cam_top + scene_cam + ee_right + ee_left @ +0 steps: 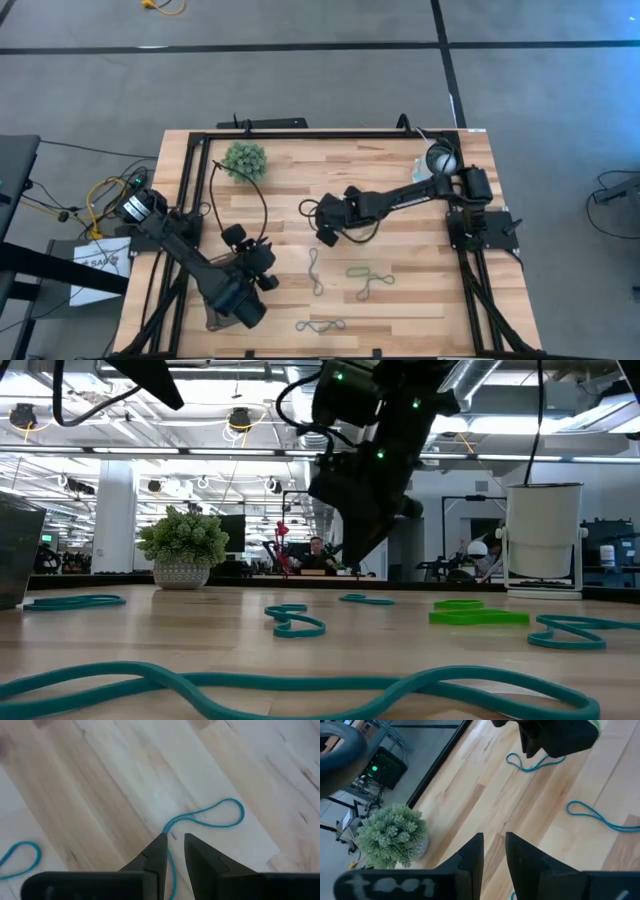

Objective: Pick and place items into bin
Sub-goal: Put the blue rubber band into the black bin

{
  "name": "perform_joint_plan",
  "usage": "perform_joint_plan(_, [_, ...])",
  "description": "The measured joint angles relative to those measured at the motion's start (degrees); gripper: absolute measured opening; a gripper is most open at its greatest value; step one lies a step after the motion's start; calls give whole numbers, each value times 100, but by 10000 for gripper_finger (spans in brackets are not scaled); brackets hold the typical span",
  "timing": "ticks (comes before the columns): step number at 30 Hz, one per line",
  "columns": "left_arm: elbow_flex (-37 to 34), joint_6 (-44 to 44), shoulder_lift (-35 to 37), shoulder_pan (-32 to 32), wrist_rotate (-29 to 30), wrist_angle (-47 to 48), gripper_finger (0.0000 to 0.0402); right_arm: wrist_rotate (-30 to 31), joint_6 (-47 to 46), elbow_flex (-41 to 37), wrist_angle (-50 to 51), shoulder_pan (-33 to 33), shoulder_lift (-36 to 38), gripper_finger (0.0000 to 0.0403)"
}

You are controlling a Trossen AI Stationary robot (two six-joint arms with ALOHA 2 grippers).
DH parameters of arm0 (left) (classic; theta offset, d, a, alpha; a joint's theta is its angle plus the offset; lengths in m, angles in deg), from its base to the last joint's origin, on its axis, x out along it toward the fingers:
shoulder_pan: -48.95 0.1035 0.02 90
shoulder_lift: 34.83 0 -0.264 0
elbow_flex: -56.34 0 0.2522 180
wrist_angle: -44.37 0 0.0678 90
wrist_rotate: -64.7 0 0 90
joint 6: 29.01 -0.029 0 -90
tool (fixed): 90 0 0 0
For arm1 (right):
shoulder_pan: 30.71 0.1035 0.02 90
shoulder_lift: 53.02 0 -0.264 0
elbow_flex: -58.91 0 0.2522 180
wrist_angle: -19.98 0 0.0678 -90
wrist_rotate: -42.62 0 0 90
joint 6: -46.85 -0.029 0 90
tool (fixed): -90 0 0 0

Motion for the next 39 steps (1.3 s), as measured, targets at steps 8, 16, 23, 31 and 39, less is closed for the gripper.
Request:
perform_joint_plan(8, [0,-2,0,-26,-2,18,71,-258,-150,29,-513,7,-355,43])
perform_joint_plan(16, [-2,-36,0,-36,-28,18,70,546,-237,26,-440,100,-623,15])
perform_joint_plan(23, [-2,-131,0,-59,-39,17,70,312,-238,38,-469,98,-815,12])
perform_joint_plan(31, [-2,-127,0,-59,-42,11,70,116,545,29,-391,73,-699,65])
perform_joint_plan(39, [-2,-118,0,-61,-53,-8,70,133,355,291,122,38,-450,113])
